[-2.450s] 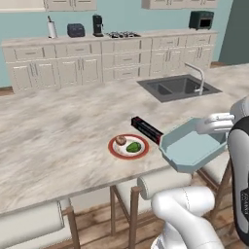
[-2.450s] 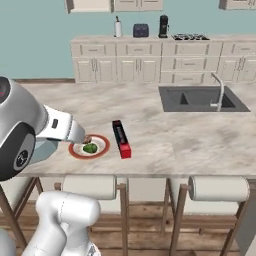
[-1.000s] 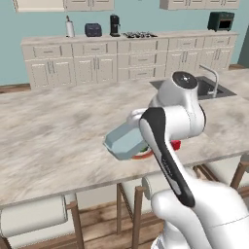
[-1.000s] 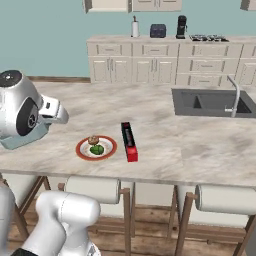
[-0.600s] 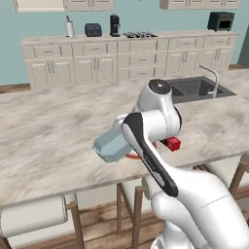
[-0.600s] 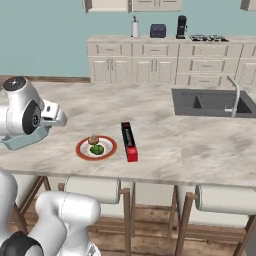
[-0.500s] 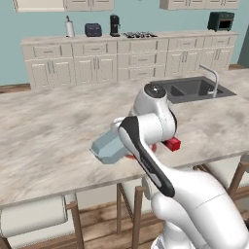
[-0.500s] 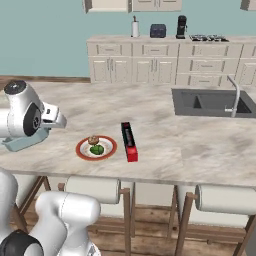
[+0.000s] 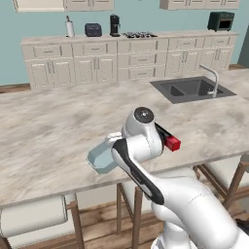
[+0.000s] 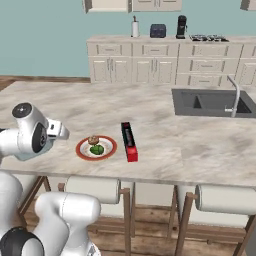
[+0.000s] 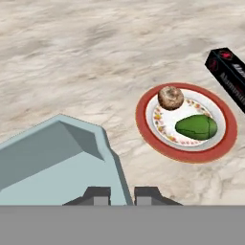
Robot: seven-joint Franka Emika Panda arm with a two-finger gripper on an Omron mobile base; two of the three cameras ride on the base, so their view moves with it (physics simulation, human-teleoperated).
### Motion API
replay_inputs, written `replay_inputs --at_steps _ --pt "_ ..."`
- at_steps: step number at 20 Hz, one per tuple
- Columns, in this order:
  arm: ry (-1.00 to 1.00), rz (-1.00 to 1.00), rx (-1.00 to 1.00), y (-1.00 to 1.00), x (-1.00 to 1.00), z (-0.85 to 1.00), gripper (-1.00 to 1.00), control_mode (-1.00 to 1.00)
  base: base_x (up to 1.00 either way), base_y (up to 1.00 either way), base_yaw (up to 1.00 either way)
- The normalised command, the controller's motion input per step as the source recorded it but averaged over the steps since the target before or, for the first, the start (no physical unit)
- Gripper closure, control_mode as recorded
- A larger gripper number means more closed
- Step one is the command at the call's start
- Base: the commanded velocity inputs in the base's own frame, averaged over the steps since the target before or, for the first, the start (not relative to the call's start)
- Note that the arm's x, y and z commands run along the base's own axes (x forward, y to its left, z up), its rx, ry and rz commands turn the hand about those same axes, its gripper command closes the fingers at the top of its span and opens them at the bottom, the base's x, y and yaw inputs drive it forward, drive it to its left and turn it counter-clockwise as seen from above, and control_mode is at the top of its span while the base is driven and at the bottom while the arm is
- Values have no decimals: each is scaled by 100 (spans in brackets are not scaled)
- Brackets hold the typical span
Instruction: Retrieve the tupperware and aluminum foil from the cabinet and place them on the dining counter near the plate with avocado and mushroom to prepare for storing leftovers.
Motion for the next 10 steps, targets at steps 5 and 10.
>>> replay_inputs --at_steps 5,10 --pt "3 0 1 0 63 -48 100 -100 0 0 0" --pt "3 0 0 3 68 -49 100 -100 0 0 0"
